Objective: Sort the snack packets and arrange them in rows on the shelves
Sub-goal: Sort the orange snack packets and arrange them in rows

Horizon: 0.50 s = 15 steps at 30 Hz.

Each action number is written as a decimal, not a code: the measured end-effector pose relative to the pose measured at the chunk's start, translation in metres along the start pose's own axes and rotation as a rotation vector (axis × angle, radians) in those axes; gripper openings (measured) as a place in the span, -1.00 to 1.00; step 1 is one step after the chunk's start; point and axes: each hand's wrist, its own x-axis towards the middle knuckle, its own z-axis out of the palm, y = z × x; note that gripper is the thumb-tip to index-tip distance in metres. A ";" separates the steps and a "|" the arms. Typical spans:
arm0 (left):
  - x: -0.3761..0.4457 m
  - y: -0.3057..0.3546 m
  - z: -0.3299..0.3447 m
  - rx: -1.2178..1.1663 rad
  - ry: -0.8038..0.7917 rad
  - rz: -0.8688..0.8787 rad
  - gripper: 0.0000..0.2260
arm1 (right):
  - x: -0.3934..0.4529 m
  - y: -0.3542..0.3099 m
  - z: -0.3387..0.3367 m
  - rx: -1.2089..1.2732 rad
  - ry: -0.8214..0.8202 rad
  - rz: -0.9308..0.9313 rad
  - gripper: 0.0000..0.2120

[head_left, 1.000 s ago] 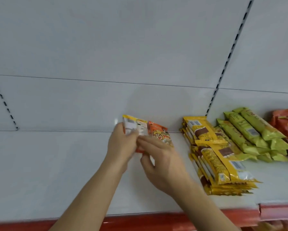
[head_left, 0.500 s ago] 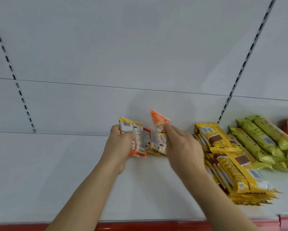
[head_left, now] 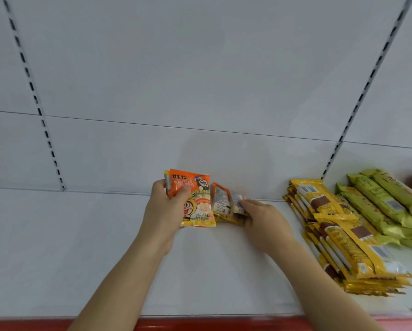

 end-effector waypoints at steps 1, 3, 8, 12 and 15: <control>0.001 -0.002 -0.002 0.005 0.007 -0.001 -0.78 | -0.002 -0.001 -0.002 -0.008 0.106 0.006 -0.58; 0.003 -0.004 -0.005 0.028 0.033 -0.006 -0.79 | -0.008 -0.011 -0.010 0.035 0.374 -0.018 -0.61; -0.003 0.001 -0.001 -0.081 0.008 -0.055 -0.74 | -0.043 -0.085 -0.013 0.132 0.545 -0.366 -0.51; -0.005 0.004 -0.009 -0.090 -0.055 -0.064 -0.56 | -0.061 -0.108 -0.007 0.439 0.332 -0.348 -0.36; -0.001 0.001 -0.023 -0.075 -0.025 -0.048 -0.64 | -0.052 -0.092 -0.013 0.538 0.322 -0.228 -0.46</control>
